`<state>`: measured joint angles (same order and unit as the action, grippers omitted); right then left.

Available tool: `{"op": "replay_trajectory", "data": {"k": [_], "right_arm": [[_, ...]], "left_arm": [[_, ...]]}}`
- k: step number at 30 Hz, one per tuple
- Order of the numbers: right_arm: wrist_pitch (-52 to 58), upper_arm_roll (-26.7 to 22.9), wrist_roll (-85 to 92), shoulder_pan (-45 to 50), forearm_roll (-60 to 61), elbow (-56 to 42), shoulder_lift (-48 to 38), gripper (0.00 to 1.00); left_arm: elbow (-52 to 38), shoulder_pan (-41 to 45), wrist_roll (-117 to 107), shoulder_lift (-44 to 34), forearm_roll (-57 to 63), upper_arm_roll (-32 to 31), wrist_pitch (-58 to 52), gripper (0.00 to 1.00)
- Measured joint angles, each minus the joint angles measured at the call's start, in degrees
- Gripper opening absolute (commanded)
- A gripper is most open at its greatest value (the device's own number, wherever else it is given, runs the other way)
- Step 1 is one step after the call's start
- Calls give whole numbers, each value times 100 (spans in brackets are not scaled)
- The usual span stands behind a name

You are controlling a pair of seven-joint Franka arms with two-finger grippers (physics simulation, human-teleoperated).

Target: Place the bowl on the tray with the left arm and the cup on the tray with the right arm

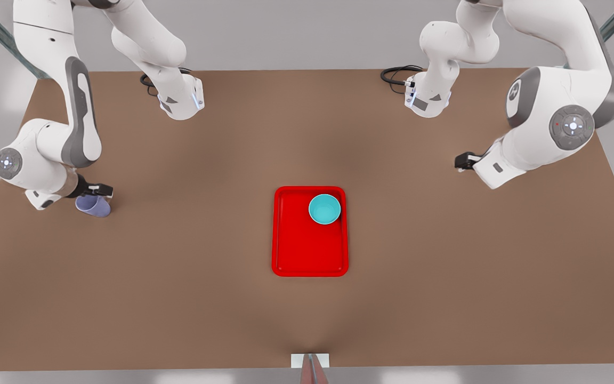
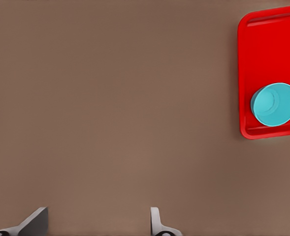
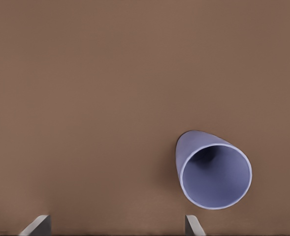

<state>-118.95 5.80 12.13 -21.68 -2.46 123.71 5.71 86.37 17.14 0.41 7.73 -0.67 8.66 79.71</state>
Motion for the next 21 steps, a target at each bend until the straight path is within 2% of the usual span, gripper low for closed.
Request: {"op": "replay_trajectory", "data": {"k": [12, 17, 21], "right_arm": [[-687, -210, 636, -916, -9, 294, 453, 100], [-937, -220, 721, -1048, -9, 255, 667, 100], [-1127, -447, 729, -1070, -17, 86, 1055, 100]], "left_arm": [[20, 25, 3, 80, -21, 100, 18, 100], [20, 12, 3, 80, -18, 101, 14, 100], [20, 7, 3, 88, -5, 180, 25, 100]]}}
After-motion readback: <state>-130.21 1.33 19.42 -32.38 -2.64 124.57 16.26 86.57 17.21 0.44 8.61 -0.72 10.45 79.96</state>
